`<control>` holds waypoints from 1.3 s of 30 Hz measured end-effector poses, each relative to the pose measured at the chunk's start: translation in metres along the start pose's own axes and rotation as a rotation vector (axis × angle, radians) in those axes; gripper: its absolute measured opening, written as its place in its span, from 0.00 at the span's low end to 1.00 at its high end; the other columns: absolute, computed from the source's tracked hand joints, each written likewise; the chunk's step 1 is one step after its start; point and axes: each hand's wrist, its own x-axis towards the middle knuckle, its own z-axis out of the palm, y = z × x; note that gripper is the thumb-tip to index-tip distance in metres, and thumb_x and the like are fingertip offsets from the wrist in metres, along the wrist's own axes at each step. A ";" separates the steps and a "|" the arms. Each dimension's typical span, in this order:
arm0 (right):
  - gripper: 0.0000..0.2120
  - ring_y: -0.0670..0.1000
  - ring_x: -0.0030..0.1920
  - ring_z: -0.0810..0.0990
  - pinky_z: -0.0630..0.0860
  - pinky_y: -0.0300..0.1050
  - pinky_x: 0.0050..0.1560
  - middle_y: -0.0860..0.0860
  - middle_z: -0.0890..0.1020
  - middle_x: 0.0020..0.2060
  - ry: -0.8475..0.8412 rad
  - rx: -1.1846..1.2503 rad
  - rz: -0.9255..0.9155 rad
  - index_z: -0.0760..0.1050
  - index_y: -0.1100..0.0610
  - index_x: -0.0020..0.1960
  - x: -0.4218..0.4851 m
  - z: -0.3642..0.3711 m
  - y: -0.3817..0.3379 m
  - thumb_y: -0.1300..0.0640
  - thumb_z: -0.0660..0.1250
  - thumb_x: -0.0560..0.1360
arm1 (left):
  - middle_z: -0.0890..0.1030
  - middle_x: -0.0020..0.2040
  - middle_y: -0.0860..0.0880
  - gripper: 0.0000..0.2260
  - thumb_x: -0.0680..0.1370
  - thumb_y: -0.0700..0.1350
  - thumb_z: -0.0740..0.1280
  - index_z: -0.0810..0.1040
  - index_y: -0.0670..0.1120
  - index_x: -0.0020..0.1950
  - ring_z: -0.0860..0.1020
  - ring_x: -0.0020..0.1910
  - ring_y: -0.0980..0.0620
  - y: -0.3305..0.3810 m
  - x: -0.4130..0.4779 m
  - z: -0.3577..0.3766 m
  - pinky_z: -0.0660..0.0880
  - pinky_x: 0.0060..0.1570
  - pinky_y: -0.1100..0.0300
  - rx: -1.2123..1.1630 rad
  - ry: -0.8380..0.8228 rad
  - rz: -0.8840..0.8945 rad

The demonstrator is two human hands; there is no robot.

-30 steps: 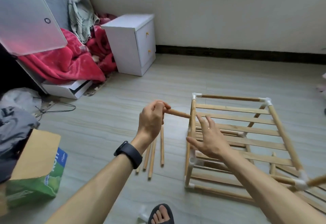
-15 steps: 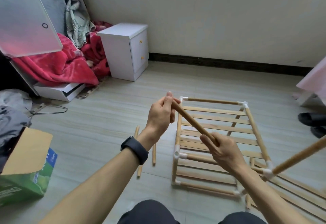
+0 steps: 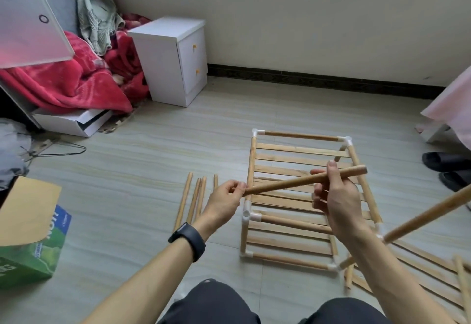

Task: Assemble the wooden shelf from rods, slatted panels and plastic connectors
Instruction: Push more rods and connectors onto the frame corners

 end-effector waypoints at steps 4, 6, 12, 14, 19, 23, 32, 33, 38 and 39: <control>0.22 0.46 0.25 0.73 0.72 0.37 0.24 0.49 0.74 0.26 0.030 -0.114 -0.206 0.80 0.59 0.49 -0.012 0.007 -0.001 0.40 0.60 0.80 | 0.75 0.60 0.55 0.20 0.79 0.51 0.70 0.70 0.55 0.69 0.75 0.57 0.57 -0.042 -0.010 0.001 0.74 0.50 0.62 0.027 -0.014 -0.056; 0.21 0.46 0.24 0.72 0.71 0.37 0.23 0.49 0.73 0.25 -0.011 -0.154 -0.247 0.79 0.59 0.49 -0.017 0.013 -0.001 0.43 0.59 0.81 | 0.74 0.63 0.55 0.28 0.74 0.50 0.72 0.68 0.54 0.73 0.75 0.58 0.57 -0.052 -0.014 0.002 0.77 0.56 0.57 0.021 -0.120 -0.082; 0.21 0.48 0.24 0.73 0.72 0.38 0.25 0.50 0.75 0.24 -0.109 -0.390 -0.332 0.79 0.61 0.49 -0.023 0.031 0.009 0.44 0.58 0.81 | 0.80 0.58 0.57 0.18 0.80 0.63 0.64 0.78 0.55 0.65 0.77 0.51 0.60 -0.054 -0.012 0.009 0.71 0.44 0.65 0.393 -0.200 0.056; 0.21 0.47 0.23 0.75 0.73 0.37 0.25 0.51 0.76 0.24 -0.118 -0.468 -0.360 0.78 0.61 0.48 -0.024 0.035 0.008 0.44 0.58 0.81 | 0.82 0.51 0.54 0.15 0.81 0.62 0.62 0.78 0.56 0.62 0.79 0.40 0.57 -0.055 -0.011 0.010 0.77 0.40 0.59 0.515 -0.187 0.094; 0.16 0.49 0.22 0.76 0.74 0.43 0.22 0.49 0.79 0.26 -0.175 -0.650 -0.488 0.78 0.53 0.44 -0.025 0.049 -0.004 0.44 0.59 0.80 | 0.80 0.42 0.54 0.10 0.82 0.61 0.61 0.77 0.61 0.59 0.77 0.36 0.56 -0.065 -0.008 0.010 0.79 0.38 0.56 0.621 -0.167 0.157; 0.14 0.54 0.22 0.75 0.73 0.43 0.23 0.49 0.75 0.23 -0.194 -0.703 -0.496 0.77 0.52 0.43 -0.019 0.056 -0.013 0.45 0.58 0.79 | 0.81 0.43 0.55 0.08 0.82 0.60 0.62 0.77 0.62 0.59 0.77 0.35 0.58 -0.071 -0.006 0.010 0.73 0.34 0.61 0.570 -0.154 0.187; 0.14 0.54 0.23 0.75 0.73 0.44 0.24 0.52 0.75 0.24 -0.164 -0.769 -0.511 0.78 0.51 0.44 -0.004 0.051 -0.012 0.45 0.59 0.81 | 0.80 0.42 0.52 0.10 0.82 0.62 0.59 0.75 0.60 0.57 0.77 0.37 0.56 -0.078 0.001 0.007 0.68 0.32 0.63 0.616 -0.176 0.244; 0.15 0.52 0.24 0.75 0.73 0.43 0.24 0.52 0.75 0.25 -0.147 -0.771 -0.500 0.78 0.52 0.44 0.000 0.048 -0.012 0.44 0.59 0.81 | 0.80 0.42 0.52 0.11 0.82 0.62 0.59 0.75 0.60 0.58 0.77 0.36 0.56 -0.079 0.002 0.007 0.68 0.32 0.63 0.615 -0.170 0.257; 0.14 0.48 0.24 0.75 0.73 0.36 0.25 0.56 0.76 0.27 -0.155 -0.713 -0.465 0.78 0.56 0.44 -0.002 0.031 -0.007 0.53 0.60 0.84 | 0.78 0.40 0.52 0.13 0.83 0.62 0.57 0.75 0.58 0.60 0.74 0.35 0.57 -0.084 0.001 0.008 0.64 0.30 0.64 0.634 -0.141 0.334; 0.13 0.49 0.24 0.75 0.73 0.37 0.24 0.57 0.76 0.28 -0.173 -0.700 -0.474 0.77 0.57 0.45 -0.007 0.029 -0.006 0.54 0.60 0.84 | 0.78 0.40 0.52 0.13 0.83 0.62 0.57 0.75 0.57 0.61 0.74 0.35 0.57 -0.084 0.000 0.008 0.63 0.30 0.64 0.636 -0.136 0.343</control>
